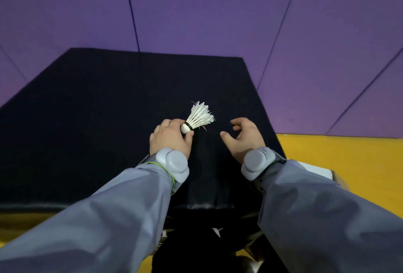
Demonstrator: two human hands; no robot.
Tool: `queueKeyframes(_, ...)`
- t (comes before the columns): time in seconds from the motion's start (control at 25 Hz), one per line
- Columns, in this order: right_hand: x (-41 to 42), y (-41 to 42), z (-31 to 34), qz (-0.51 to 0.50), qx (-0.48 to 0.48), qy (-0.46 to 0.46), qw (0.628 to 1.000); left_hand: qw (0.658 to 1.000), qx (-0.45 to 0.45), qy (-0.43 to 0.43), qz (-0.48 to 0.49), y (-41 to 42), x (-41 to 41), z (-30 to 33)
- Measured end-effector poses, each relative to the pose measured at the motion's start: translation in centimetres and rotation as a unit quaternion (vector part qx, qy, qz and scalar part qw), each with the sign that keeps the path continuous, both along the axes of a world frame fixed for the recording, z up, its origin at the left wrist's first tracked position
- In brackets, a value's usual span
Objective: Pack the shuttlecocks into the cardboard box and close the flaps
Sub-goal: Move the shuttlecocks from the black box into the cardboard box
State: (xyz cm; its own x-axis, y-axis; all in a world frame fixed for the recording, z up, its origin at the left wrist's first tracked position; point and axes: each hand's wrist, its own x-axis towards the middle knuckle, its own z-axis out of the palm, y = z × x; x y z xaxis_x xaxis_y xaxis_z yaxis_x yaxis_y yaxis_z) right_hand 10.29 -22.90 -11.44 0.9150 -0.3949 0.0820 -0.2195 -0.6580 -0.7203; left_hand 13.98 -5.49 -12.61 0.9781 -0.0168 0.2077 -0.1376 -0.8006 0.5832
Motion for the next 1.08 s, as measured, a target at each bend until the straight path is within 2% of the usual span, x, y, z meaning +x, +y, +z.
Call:
queueKeyframes(0.28, -9.6, -9.5, 3.2, -0.056, -0.031, 0.004, 0.998, 0.995, -0.02, -0.057, -0.083, -10.1, -7.2, 4.6)
queueKeyframes(0.56, -19.0, -19.2, 2.6, -0.133, -0.019, 0.026, 0.991, 0.987, -0.009, -0.04, -0.158, -21.0, -13.6, 4.6)
queueKeyframes(0.8, -24.1, -27.4, -2.2, -0.194, 0.011, 0.088, 0.977, 0.974, 0.04, 0.017, -0.224, -30.3, -16.8, -0.2)
queueKeyframes(1.08, -23.6, -30.2, -7.7, -0.195, 0.052, 0.14, 0.969, 0.964, 0.094, 0.087, -0.233, -34.0, -15.9, -6.1)
